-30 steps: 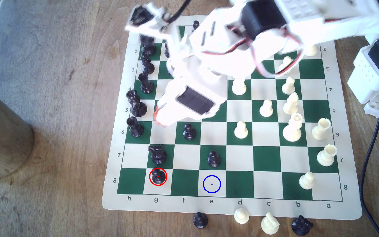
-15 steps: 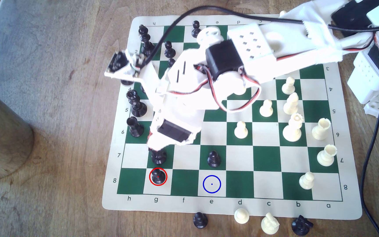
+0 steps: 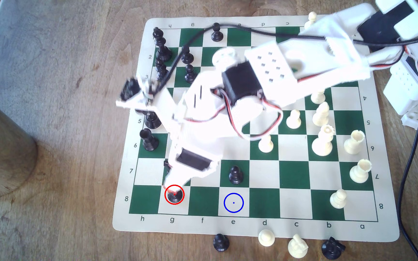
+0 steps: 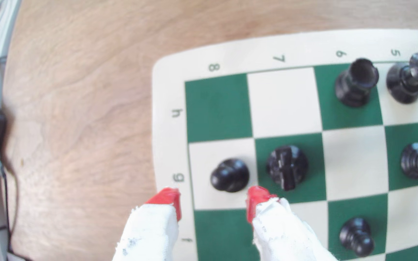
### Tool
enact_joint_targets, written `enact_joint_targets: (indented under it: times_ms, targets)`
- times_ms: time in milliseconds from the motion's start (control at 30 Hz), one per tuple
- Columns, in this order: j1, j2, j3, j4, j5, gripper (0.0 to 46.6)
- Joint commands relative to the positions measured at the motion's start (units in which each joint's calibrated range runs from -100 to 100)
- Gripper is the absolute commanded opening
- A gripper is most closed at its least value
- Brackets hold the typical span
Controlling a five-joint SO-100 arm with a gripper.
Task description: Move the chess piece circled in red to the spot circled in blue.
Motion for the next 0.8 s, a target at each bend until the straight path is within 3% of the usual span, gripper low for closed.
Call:
enact_joint_targets:
  times_ms: [0,767]
  targets:
    - [-0.99,-1.61,-4.58,0.77,0.0,14.8]
    - [-1.07,4.42,-4.49,-3.33,0.2,16.8]
